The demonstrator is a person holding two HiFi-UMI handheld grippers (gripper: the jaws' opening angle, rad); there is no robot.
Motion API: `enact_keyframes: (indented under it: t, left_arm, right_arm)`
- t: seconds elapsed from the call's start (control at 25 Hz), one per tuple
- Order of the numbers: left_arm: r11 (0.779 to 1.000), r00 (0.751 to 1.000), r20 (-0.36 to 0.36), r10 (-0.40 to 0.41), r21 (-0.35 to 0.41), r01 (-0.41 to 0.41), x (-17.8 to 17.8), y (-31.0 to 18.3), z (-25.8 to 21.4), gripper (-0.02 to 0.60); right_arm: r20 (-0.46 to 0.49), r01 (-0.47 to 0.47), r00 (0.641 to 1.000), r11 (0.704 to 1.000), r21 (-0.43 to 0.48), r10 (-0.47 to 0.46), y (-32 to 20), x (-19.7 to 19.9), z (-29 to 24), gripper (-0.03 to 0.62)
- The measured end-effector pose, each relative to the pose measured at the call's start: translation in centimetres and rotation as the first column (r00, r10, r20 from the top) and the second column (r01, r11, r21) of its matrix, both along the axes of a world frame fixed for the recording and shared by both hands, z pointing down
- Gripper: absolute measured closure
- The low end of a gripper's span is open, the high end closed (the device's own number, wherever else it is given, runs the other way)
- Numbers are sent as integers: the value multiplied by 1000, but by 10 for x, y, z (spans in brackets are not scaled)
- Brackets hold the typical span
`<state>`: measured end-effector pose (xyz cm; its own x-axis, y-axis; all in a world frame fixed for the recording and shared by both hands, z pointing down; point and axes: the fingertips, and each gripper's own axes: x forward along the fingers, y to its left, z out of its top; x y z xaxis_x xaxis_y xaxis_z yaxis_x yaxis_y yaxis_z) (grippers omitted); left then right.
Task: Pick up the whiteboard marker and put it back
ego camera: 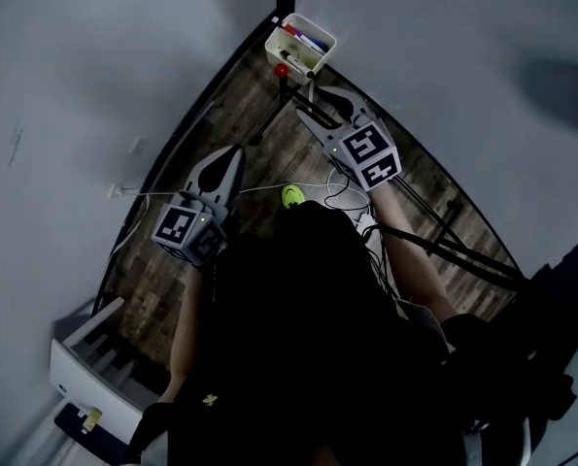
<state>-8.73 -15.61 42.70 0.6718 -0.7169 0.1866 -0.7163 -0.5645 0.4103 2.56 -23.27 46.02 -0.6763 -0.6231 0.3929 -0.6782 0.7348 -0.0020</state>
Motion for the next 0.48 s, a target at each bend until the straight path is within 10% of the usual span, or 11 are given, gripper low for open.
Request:
enact_keyframes:
  t: [0.48]
  left_arm:
    - [998,998,19,-64,-19,65,-7,-12,8,549]
  right_arm:
    - [-50,-14,999,1000,12,15,-40,9,16,349]
